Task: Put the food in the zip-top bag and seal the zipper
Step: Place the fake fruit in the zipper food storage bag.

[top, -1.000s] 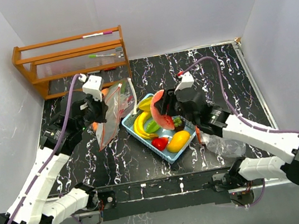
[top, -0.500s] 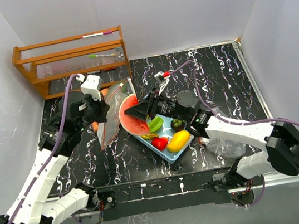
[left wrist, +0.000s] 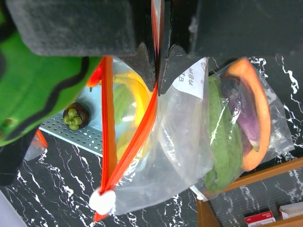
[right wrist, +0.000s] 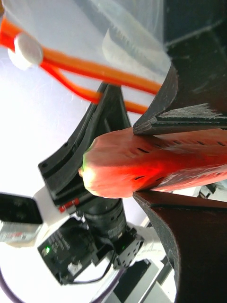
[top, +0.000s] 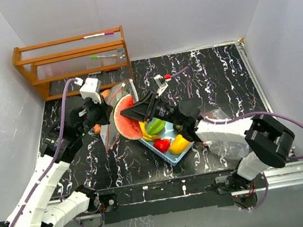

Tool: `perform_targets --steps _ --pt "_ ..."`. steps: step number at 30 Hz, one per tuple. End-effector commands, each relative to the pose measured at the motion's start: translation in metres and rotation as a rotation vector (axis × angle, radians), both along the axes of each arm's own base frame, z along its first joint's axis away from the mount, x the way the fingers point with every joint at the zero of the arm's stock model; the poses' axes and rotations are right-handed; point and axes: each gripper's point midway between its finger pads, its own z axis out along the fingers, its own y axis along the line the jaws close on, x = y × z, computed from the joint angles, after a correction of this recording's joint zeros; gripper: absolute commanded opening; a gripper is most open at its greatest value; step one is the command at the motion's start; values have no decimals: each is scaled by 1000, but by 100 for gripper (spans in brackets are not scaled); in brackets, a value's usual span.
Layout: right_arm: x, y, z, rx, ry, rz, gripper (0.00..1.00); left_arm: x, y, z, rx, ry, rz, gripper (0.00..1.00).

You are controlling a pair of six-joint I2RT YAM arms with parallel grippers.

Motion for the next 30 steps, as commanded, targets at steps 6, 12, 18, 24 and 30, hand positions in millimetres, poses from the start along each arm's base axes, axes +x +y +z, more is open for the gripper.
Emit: perform_targets --steps 6,12,18,24,30 --pt "-1 -8 29 144 -2 -32 29 0 -5 15 -73 -36 -5 0" --pt "12 3 14 129 35 -48 28 -9 -13 32 -152 -51 -44 0" --pt "28 6 -9 72 107 -125 28 -18 -11 45 -180 -70 -51 0" --pt "49 11 -36 -43 187 -217 27 -27 -11 55 -215 -79 -69 0" --pt "62 19 -35 -130 193 -281 27 -31 -19 50 -250 -53 -102 0"
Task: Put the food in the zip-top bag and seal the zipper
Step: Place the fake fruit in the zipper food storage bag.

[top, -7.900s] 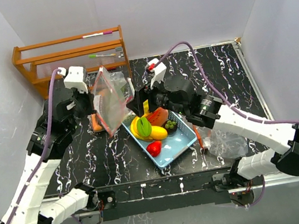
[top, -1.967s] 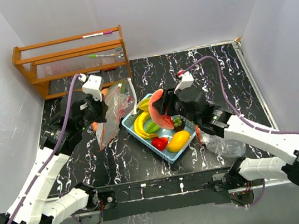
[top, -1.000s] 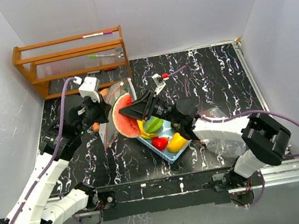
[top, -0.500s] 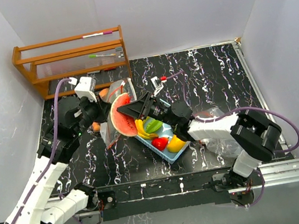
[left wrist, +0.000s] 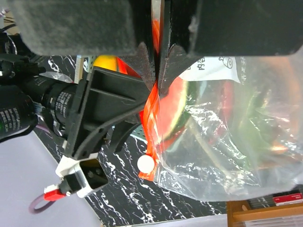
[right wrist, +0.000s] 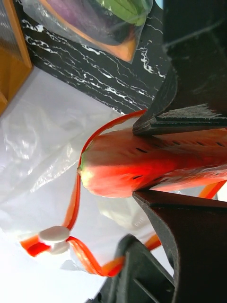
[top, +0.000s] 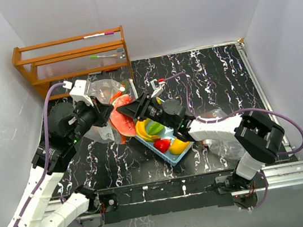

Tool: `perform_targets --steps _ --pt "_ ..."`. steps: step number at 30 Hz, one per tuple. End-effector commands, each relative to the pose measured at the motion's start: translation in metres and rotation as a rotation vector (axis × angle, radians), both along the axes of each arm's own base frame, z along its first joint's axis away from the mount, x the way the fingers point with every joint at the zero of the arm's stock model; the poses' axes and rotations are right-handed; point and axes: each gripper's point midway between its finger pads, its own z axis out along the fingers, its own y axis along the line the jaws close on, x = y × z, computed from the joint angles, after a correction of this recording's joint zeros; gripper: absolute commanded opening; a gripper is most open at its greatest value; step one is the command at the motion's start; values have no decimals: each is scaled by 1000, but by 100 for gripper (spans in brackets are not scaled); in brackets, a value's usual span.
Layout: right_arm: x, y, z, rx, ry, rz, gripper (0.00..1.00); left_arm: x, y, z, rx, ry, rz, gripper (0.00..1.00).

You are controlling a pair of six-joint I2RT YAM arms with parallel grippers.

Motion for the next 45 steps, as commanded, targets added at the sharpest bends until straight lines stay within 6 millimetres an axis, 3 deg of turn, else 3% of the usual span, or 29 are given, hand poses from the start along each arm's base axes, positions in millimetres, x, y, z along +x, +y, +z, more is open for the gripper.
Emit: perform_targets --steps 1,10,16,23,29,33,38,45 --pt "15 4 32 -26 -48 -77 27 -10 -12 11 -70 -9 -62 0" --pt "-3 23 52 -96 -109 -94 27 -2 -22 -25 -79 59 -76 0" --pt "2 29 14 -405 -107 -289 27 -9 -27 -7 -126 39 -106 0" --pt "13 -10 -39 -643 -40 -455 27 -18 -17 30 -155 -35 -94 0" --pt "10 -61 -73 -806 11 -578 28 -25 -5 35 -157 -54 -52 0" --pt "3 -70 -58 -738 -3 -565 28 -22 -5 16 -154 -21 -37 0" --pt "-22 -54 -10 -549 -116 -393 28 -12 -6 -15 -126 13 -11 0" --pt "-54 -37 2 -541 -234 -171 28 -4 -10 -27 -120 23 -10 0"
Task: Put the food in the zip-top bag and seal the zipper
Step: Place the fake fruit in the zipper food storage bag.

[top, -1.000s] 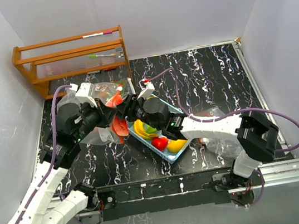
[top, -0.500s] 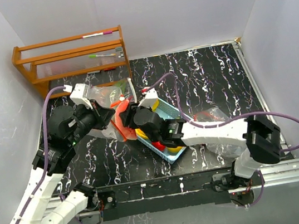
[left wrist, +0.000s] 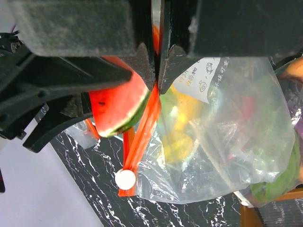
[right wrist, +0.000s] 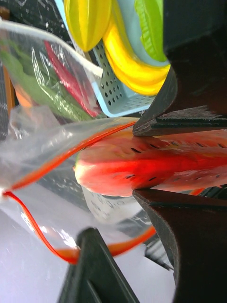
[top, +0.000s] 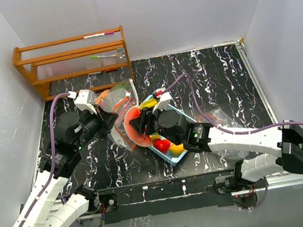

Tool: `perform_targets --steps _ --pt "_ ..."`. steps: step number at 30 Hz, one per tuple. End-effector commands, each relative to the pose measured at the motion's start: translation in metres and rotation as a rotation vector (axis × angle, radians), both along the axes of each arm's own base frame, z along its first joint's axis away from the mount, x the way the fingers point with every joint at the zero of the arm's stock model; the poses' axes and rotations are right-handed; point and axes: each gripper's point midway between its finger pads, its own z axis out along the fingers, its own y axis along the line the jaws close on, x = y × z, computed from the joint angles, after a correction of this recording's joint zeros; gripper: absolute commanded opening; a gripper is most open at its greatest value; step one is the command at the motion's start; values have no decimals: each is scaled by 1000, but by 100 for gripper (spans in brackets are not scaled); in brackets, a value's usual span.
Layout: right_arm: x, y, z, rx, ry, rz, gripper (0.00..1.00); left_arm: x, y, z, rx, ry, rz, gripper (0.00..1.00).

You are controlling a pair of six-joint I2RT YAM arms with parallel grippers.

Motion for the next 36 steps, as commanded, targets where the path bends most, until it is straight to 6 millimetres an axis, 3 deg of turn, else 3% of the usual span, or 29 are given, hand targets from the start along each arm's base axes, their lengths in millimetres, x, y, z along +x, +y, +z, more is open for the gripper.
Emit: perform_targets --steps 1,6,17,23,28,29,32,36 --pt "-22 13 29 56 -84 177 28 8 -6 13 -43 -52 0 0" --pt "-22 22 30 55 -95 205 28 9 -15 14 -72 -41 -30 0" --pt "21 31 42 37 -110 6 29 -2 -18 16 -98 -17 -67 0" --pt "30 41 57 136 -129 -30 29 -11 -18 10 -114 1 -82 0" --pt "39 49 46 153 -126 -64 33 -15 -16 20 -144 -12 -80 0" --pt "42 49 43 146 -123 -78 36 -16 -16 23 -151 -17 -81 0" --pt "45 52 39 137 -118 -91 55 -17 -15 30 -165 -27 -78 0" --pt "39 53 48 148 -127 -53 80 -14 -13 33 -155 -30 -61 0"
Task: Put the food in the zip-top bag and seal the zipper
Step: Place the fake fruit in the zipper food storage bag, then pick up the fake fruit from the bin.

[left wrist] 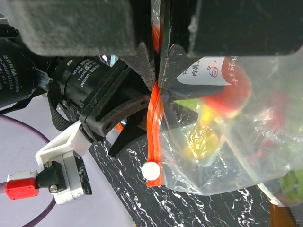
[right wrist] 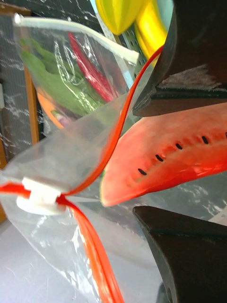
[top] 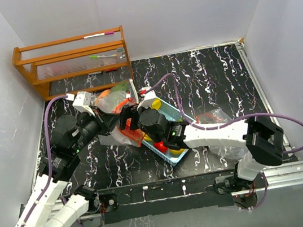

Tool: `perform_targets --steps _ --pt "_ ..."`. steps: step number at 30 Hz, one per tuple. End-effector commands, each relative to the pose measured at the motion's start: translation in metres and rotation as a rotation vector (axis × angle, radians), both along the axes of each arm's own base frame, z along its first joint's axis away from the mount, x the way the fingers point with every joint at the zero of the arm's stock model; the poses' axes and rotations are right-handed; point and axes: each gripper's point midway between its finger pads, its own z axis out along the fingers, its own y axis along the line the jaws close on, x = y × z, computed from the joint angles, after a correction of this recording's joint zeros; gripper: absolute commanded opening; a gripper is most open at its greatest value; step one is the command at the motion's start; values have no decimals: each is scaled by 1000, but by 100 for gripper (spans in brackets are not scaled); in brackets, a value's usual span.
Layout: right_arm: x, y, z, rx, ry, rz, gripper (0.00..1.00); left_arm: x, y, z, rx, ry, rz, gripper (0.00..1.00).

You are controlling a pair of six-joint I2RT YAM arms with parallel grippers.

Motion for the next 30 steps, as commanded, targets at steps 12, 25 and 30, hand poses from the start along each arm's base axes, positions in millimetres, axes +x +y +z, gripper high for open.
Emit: perform_targets --steps 12,25,30 --pt "-33 -18 84 79 -11 130 84 16 34 21 110 -60 177 0" --pt "-43 -111 76 -55 51 -65 82 7 73 42 255 -120 285 0" --pt "-38 -154 14 -244 198 -247 85 -3 96 56 302 -153 346 0"
